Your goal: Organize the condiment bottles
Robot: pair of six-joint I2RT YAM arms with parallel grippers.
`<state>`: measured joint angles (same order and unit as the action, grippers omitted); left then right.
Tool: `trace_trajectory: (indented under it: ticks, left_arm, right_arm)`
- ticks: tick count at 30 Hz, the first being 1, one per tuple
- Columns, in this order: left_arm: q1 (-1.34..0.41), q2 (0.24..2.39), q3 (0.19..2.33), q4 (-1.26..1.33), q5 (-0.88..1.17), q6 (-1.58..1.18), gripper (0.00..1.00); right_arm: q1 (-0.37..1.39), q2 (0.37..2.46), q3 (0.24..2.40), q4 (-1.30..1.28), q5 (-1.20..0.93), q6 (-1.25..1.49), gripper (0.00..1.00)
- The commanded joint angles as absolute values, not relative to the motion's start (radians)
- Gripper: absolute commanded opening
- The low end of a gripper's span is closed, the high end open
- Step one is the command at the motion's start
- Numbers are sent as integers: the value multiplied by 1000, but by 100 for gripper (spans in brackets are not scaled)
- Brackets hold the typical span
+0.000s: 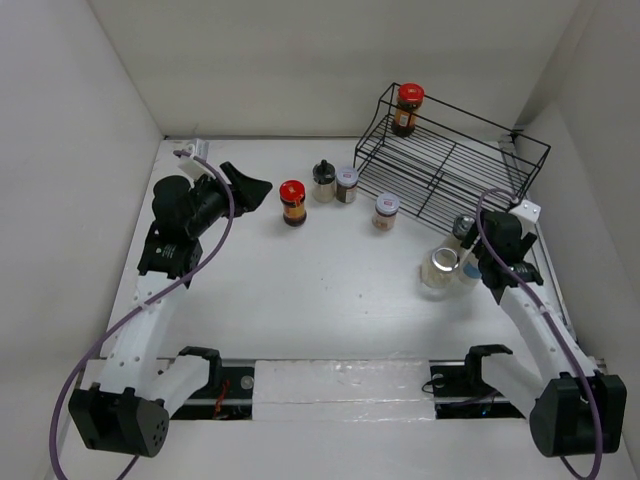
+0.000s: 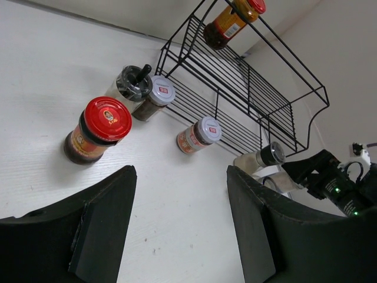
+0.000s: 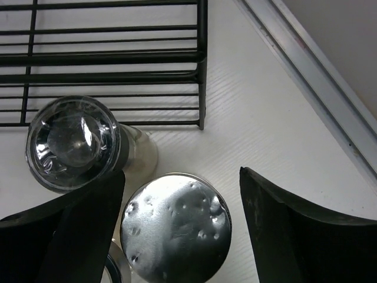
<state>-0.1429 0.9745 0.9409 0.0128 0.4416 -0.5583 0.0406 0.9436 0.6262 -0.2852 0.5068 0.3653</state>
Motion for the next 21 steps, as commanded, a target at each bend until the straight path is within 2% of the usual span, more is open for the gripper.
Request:
trace_trajectory:
  ticks: [1, 3, 5, 8, 15, 19, 21]
  left_arm:
    - [-144, 956, 931, 58, 462, -565, 58]
    - [-144, 956, 931, 58, 462, -565, 58]
    - [-144, 956, 931, 58, 462, -565, 58]
    - [-144, 956, 931, 58, 462, -565, 58]
    - [-144, 966, 931, 58, 462, -565, 58]
    - [-144, 977, 931, 67, 483, -565, 58]
    - [-144, 988, 931, 67, 483, -565, 58]
  right_arm:
    - [37, 954, 621, -225, 476, 370, 84]
    - [37, 939, 606, -225, 462, 380, 77]
    - [37, 917, 592, -225, 462, 380, 74]
    - [49, 810, 580, -297, 485, 394, 63]
    - [164, 533, 724, -391, 499, 350, 60]
    - [192, 532, 889, -351, 450, 298, 59]
    - [192, 615, 963, -257, 364, 265, 59]
